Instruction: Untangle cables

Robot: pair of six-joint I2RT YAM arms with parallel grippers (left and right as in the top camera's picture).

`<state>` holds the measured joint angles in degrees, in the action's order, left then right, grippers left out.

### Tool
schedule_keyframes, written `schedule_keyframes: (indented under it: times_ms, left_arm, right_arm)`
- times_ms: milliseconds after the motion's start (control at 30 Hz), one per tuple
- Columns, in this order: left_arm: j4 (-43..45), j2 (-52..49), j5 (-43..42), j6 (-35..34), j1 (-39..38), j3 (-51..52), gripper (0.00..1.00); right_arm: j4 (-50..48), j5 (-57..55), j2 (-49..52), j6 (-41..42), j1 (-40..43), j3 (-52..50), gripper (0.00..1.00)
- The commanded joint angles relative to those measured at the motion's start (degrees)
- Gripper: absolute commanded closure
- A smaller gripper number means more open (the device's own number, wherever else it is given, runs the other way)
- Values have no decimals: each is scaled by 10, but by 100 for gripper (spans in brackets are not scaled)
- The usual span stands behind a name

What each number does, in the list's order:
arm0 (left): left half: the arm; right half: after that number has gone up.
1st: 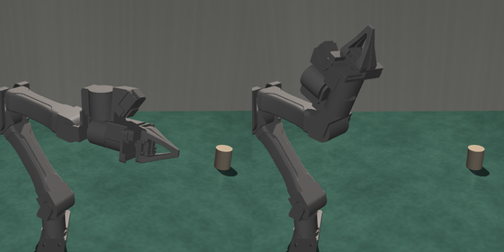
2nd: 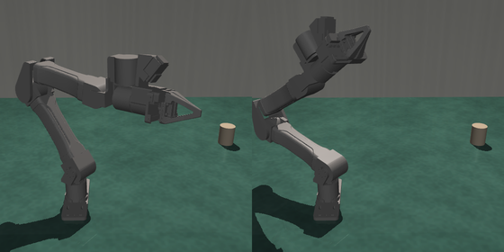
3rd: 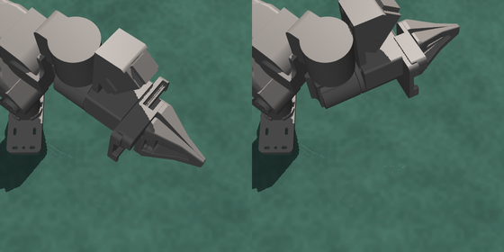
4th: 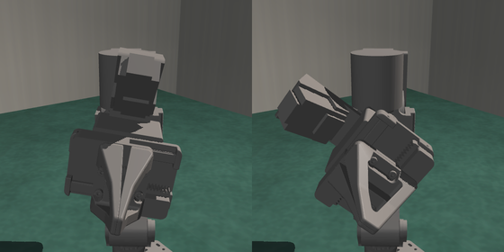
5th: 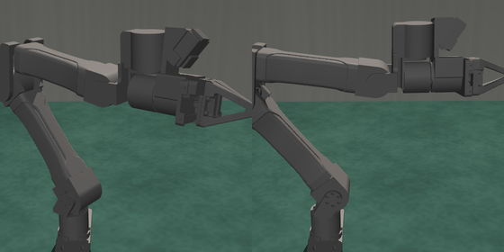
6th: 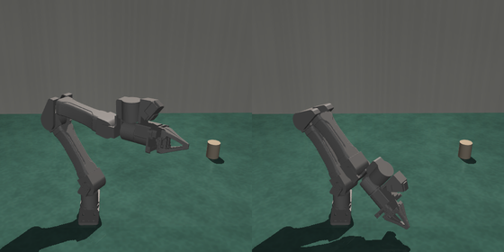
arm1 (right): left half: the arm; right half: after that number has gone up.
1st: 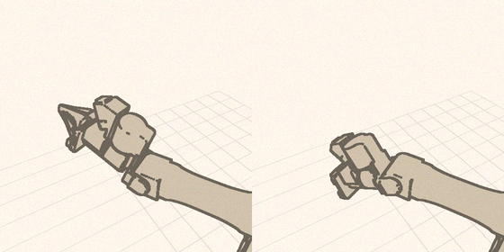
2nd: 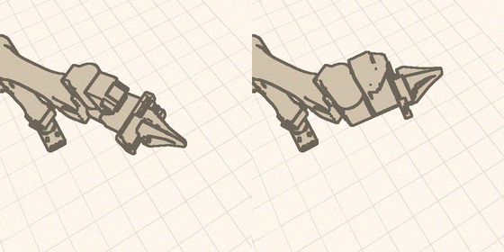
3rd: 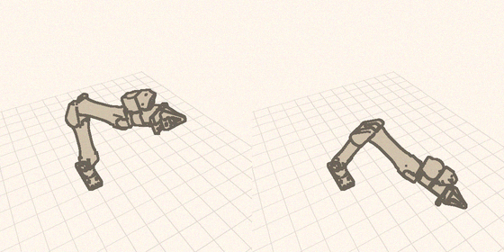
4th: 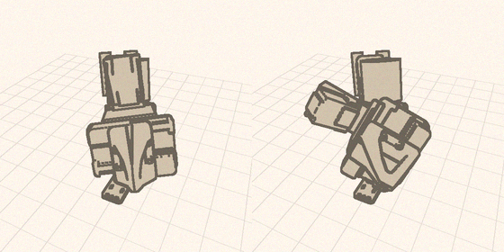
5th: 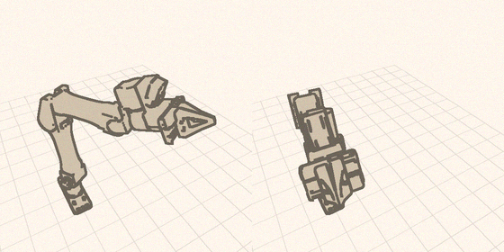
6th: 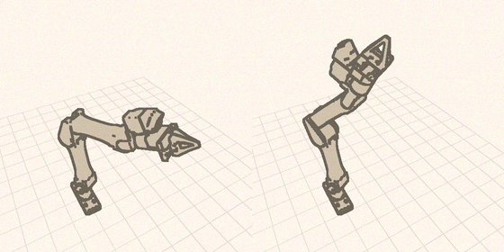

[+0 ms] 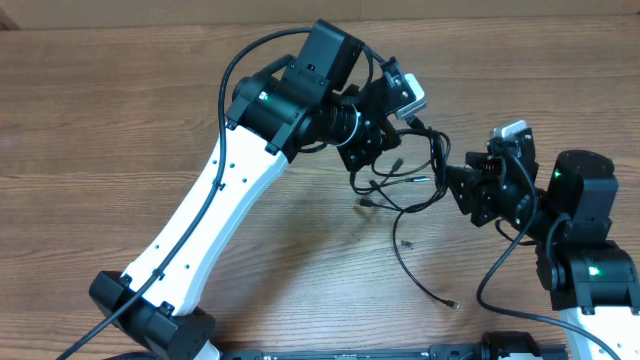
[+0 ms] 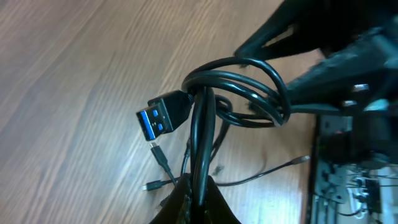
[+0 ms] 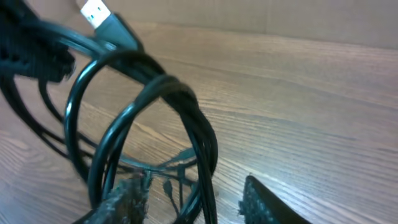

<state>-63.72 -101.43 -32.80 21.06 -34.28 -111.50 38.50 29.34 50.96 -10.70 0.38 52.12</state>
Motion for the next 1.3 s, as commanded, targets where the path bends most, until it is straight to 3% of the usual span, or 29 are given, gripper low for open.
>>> schedule_keyframes:
  times_ms: [0, 200, 400, 500, 733, 933, 1267]
  left_arm:
    - [1, -1, -62, -12, 1, -4, 96]
    - [1, -1, -53, -71, 3, -4, 96]
    - [3, -1, 50, -187, 6, -4, 96]
    - [7, -1, 60, -213, 6, -4, 95]
    - [3, -1, 63, -191, 5, -4, 96]
    - [-9, -2, 140, -169, 5, -4, 96]
    - [-16, -2, 114, -163, -20, -4, 96]
  right_arm:
    - [0, -4, -3, -1, 1, 8, 53]
    - [18, -40, -3, 0, 1, 8, 49]
    - [28, -90, -3, 34, 1, 8, 49]
    - [28, -87, -3, 34, 1, 8, 48]
    - [32, -87, -3, 34, 1, 8, 48]
    - [-1, 0, -3, 34, 1, 8, 46]
    - [-58, 68, -3, 34, 1, 8, 40]
